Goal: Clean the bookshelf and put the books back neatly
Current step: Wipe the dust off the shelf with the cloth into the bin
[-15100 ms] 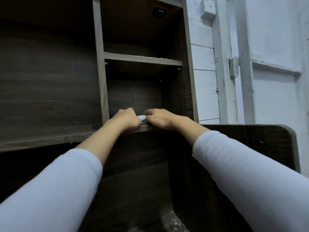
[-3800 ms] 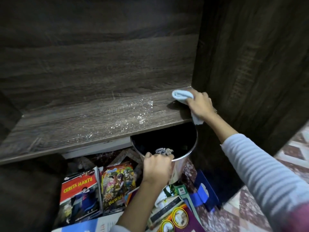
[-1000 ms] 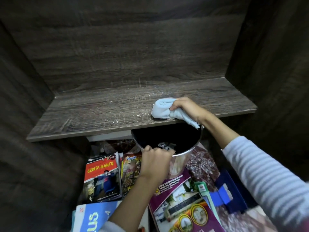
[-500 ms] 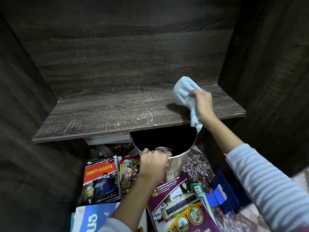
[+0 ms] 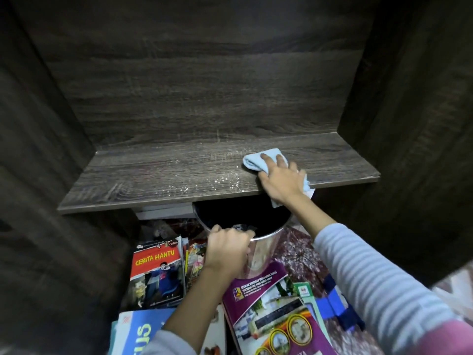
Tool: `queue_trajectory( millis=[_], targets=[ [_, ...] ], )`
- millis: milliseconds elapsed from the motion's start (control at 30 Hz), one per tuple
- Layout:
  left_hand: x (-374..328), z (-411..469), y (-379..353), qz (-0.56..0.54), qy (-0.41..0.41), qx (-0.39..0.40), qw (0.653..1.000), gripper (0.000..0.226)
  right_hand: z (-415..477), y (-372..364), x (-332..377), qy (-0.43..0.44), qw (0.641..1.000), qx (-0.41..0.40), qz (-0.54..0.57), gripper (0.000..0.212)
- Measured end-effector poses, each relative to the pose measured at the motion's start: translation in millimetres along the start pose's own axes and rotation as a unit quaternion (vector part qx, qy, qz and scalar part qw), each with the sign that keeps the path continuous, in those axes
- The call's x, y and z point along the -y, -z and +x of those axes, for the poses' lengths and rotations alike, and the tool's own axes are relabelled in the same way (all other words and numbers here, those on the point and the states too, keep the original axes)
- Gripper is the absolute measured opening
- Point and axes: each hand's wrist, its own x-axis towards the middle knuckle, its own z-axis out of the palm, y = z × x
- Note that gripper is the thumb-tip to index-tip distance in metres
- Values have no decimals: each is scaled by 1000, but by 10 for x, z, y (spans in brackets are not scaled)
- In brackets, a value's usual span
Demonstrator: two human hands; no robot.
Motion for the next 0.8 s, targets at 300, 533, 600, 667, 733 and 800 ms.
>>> queue_trajectory(
  millis=[300,533,600,667,733,800],
  targets=[
    [214,-157,-27,25,16,7,1000,25,123,41,413,109,988,94,55,53],
    [224,-166,-36,23,10,-3,1000,32,22,7,410,201,957,106,180,44],
    [222,-154,-38,25,9,-6,1000,30,-56,18,380,167,942,116,266,42],
    [226,-141,-43,30,8,-11,999,26,-134,26,381,127,927,120,332,45],
    [224,-132,-30,35,9,-10,999,23,-181,11,372,120,910,116,379,48],
    [222,-124,-21,38,13,-10,999,23,-240,40,374,103,885,116,438,27]
  ],
)
